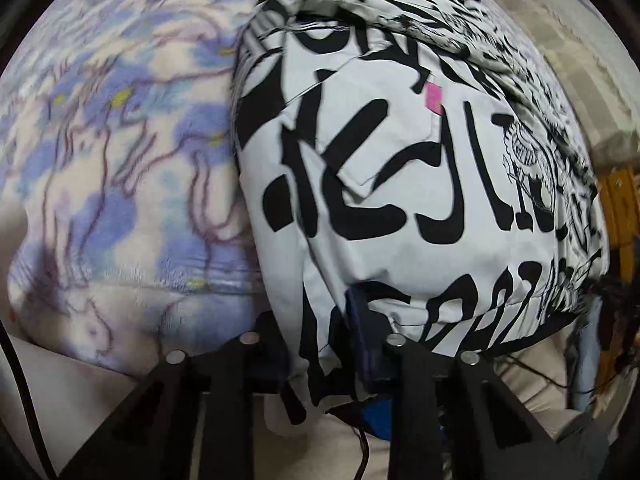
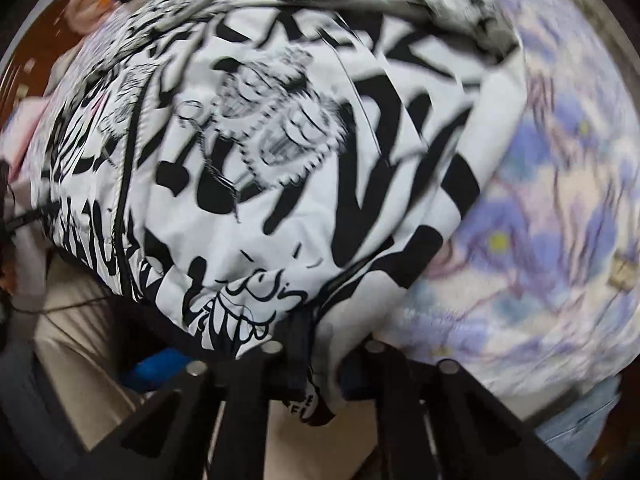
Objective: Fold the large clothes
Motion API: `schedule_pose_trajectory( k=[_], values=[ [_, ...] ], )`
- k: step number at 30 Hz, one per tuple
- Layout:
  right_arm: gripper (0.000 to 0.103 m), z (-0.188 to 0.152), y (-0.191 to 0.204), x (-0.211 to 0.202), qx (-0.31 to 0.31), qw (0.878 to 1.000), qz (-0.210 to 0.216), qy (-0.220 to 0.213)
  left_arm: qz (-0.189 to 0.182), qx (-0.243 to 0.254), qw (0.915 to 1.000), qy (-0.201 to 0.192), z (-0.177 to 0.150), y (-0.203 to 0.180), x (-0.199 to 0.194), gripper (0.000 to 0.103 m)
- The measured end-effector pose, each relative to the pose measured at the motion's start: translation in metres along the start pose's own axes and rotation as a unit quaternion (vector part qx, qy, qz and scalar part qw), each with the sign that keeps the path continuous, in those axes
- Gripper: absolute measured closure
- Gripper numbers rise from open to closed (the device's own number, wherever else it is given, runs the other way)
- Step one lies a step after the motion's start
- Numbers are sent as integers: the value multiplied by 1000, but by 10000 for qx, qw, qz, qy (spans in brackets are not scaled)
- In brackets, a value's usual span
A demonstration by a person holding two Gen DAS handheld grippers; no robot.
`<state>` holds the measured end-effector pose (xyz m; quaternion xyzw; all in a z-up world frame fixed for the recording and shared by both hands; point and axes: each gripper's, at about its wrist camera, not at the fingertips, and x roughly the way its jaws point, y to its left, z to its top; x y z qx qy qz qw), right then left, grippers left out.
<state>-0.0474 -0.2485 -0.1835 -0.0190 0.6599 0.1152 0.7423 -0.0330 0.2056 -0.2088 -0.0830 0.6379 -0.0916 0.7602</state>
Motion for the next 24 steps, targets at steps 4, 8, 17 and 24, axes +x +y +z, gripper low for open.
schedule_pose_trajectory(
  k=[4, 8, 17, 24],
  values=[
    [97, 3, 12, -14, -143, 9994, -20, -327, -89, -207, 9997, 120, 8, -4, -6, 89],
    [98, 7, 13, -28, -105, 9982, 100, -574, -792, -826, 9934, 118, 18, 6, -21, 95],
    [99, 64, -20, -124, 626, 9716, 1267, -1898, -2346, -1465, 9560, -973, 78, -6, -93, 97],
    [99, 153, -102, -161, 2048, 9226, 1736, -2769, -2357, -1751, 9331, -2077, 194, 12, -129, 94]
  ],
)
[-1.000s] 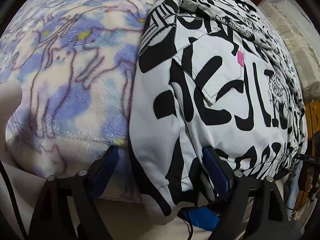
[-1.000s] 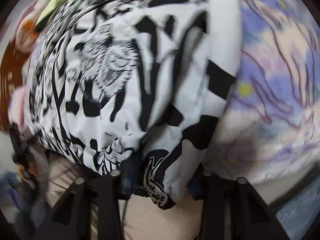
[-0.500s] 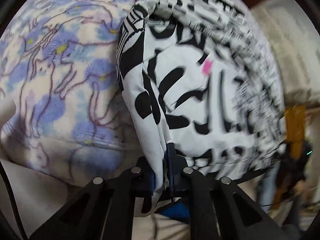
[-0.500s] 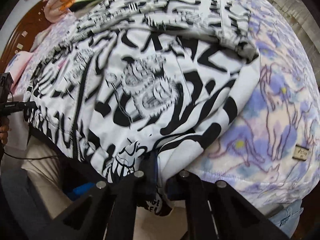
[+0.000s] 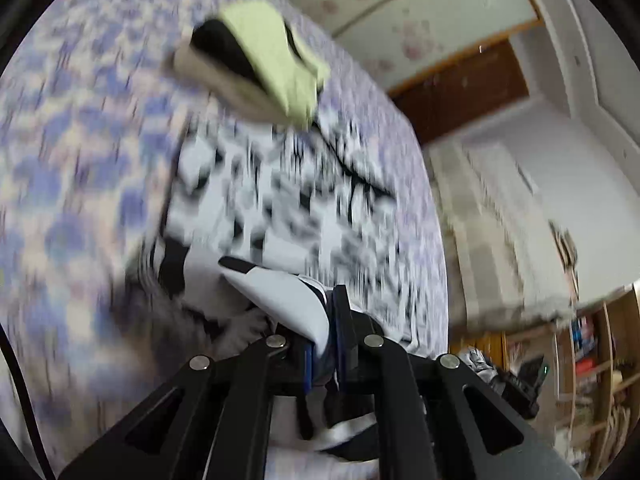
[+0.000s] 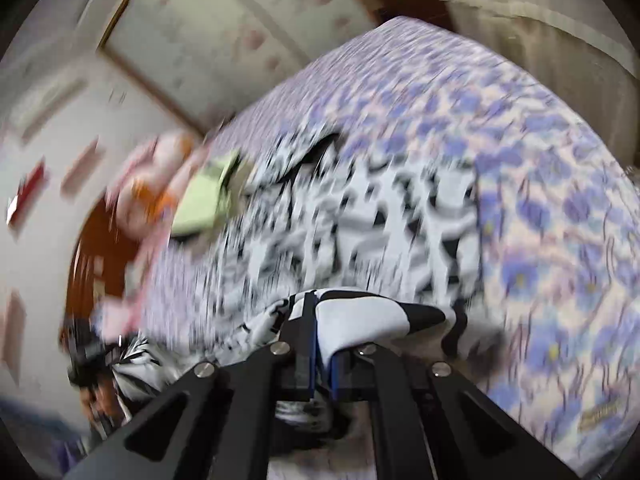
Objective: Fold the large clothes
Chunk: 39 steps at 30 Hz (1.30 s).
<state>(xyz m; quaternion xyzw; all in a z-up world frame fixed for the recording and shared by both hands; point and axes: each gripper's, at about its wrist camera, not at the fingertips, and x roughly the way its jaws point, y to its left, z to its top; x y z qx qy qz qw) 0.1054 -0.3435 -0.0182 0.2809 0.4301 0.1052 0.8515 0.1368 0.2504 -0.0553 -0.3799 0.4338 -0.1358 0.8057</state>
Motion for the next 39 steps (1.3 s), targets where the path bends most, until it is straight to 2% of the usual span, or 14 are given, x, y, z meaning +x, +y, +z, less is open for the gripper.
schedule_pose_trajectory(
  k=[2, 4, 6, 7, 11, 18, 25, 28, 29, 30, 33, 35, 36, 39],
  values=[
    [96, 28, -17, 20, 416, 9990, 104, -158, 4, 4, 9999, -148, 31, 1, 16, 89],
    [88, 50, -32, 51, 808, 9964, 267, -16, 313, -29, 9995, -67, 55, 5, 39, 77],
    [57, 66, -43, 81, 1120, 9936, -65, 92, 749, -134, 9971, -58, 74, 12, 63, 23],
    [50, 69, -44, 86, 1100, 9938, -150, 0, 878, -229, 9958, -133, 80, 16, 71, 18],
    [46, 74, -48, 109, 882, 9953, -344, -186, 1148, -285, 9930, 12, 90, 36, 99, 18],
    [46, 71, -55, 168, -422, 9851, -1598, 465, 1892, 653, 9785, 502, 86, 52, 153, 18],
    [46, 76, -64, 209, -949, 9707, -2061, 789, 2358, 1803, 9517, 787, 92, 31, 207, 18],
    [46, 74, -69, 222, -976, 9686, -2131, 825, 2461, 2125, 9414, 898, 91, 21, 228, 30],
    [50, 73, -68, 222, -989, 9688, -2139, 768, 2435, 2200, 9400, 932, 89, 18, 234, 48],
    [68, 71, -66, 223, -1050, 9683, -2149, 719, 2388, 2296, 9384, 984, 87, 14, 240, 69],
    [98, 64, -57, 222, -1316, 9617, -2310, 667, 2704, 2780, 9180, 828, 73, -1, 248, 94],
    [99, 61, -48, 214, -1495, 9571, -2439, 462, 2798, 2935, 9123, 581, 68, -12, 243, 97],
    [99, 61, -42, 205, -1560, 9560, -2470, 275, 2767, 2918, 9144, 468, 69, -14, 237, 97],
    [100, 77, -27, 181, -1506, 9626, -2239, -245, 2518, 2629, 9313, 139, 80, -20, 215, 97]
  ],
)
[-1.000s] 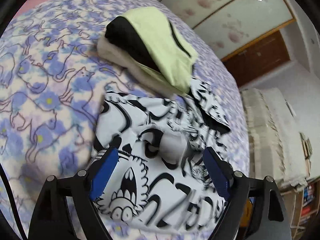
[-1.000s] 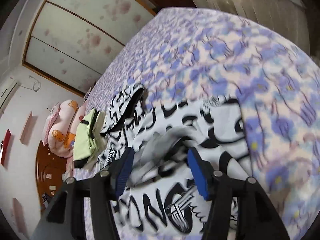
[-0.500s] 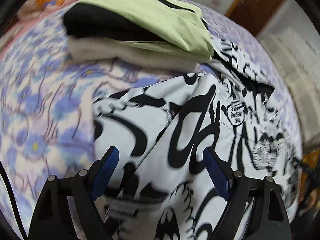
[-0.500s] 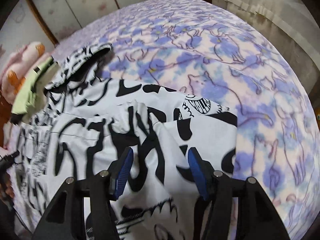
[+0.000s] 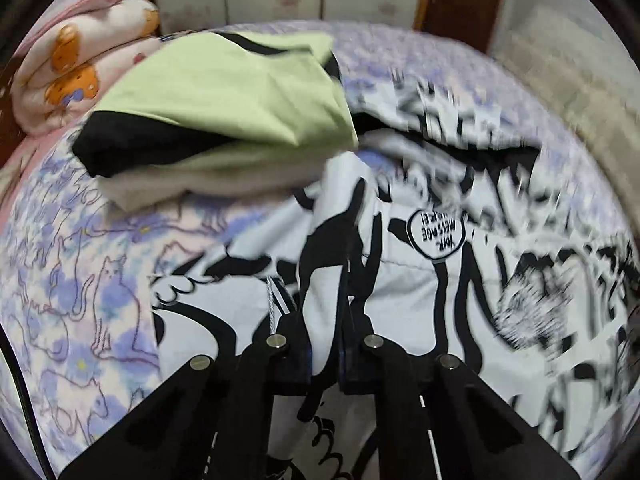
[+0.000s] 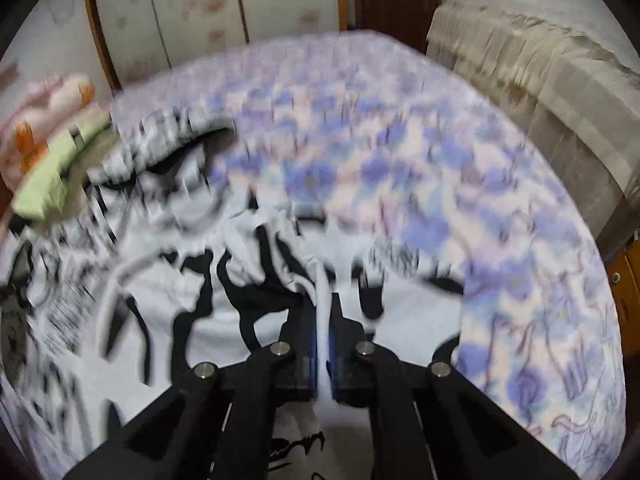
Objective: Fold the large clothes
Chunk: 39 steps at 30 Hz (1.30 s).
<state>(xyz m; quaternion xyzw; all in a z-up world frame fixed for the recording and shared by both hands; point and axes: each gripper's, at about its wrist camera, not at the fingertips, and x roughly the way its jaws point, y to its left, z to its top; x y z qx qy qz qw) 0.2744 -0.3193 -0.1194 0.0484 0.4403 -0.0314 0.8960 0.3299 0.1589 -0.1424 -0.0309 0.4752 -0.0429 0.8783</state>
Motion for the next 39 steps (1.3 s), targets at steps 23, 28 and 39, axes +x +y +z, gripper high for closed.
schedule_pose_trajectory(
  k=[23, 28, 39],
  values=[
    [83, 26, 51, 18, -72, 9986, -369, -379, 287, -808, 9949, -526, 20, 38, -4, 78],
    [83, 27, 92, 44, -178, 9993, 327, -36, 365, -150, 9985, -372, 24, -6, 23, 93],
    [103, 13, 6, 81, 234, 9987, -326, 309, 172, -245, 9995, -55, 20, 19, 66, 98]
  ],
)
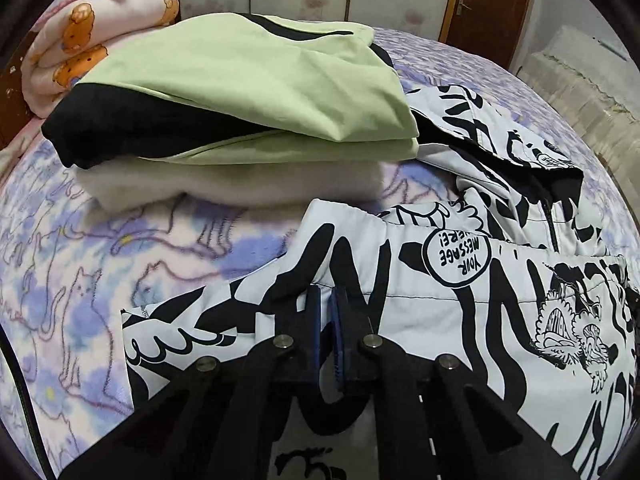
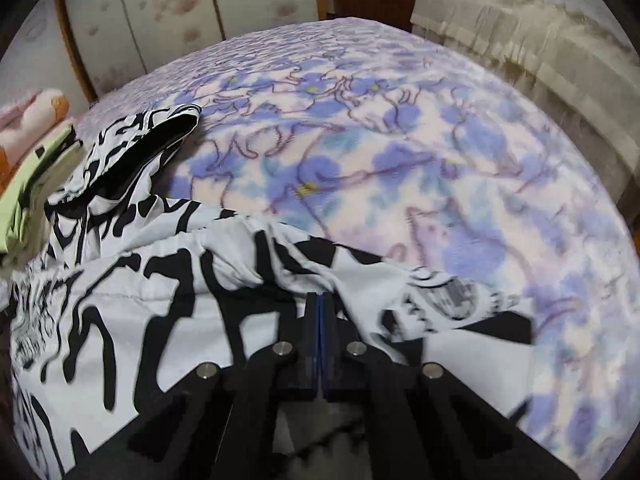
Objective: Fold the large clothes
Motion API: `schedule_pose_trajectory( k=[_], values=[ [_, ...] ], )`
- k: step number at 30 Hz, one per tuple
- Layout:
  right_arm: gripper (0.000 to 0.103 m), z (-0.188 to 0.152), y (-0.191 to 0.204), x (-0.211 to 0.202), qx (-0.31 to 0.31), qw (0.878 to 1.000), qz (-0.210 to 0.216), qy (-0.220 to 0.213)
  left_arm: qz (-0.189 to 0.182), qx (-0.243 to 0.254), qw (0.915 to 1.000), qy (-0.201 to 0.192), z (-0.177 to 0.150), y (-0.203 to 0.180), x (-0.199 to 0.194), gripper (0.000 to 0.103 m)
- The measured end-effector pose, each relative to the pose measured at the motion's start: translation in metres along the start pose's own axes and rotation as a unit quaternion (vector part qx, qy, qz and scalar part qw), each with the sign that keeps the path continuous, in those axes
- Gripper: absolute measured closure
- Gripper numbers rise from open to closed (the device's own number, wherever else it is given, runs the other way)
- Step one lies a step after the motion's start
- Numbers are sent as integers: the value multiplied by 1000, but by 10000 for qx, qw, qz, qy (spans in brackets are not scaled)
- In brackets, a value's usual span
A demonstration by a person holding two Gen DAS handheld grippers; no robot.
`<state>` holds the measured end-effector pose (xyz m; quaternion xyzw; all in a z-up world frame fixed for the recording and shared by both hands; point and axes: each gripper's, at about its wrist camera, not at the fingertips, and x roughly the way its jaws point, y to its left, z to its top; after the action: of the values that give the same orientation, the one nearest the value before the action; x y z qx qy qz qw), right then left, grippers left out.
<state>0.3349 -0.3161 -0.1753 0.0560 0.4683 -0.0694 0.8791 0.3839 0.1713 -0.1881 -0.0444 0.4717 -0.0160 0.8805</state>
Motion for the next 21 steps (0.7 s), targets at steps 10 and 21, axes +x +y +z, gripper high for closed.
schedule_pose_trajectory(
  k=[10, 21],
  values=[
    [101, -34, 58, -81, -559, 9972, 425, -265, -212, 76, 9991, -346, -37, -22, -94, 95],
    [103, -115, 73, -90, -820, 9938, 740, 86, 165, -113, 9998, -7, -134, 20, -105, 93]
  ],
)
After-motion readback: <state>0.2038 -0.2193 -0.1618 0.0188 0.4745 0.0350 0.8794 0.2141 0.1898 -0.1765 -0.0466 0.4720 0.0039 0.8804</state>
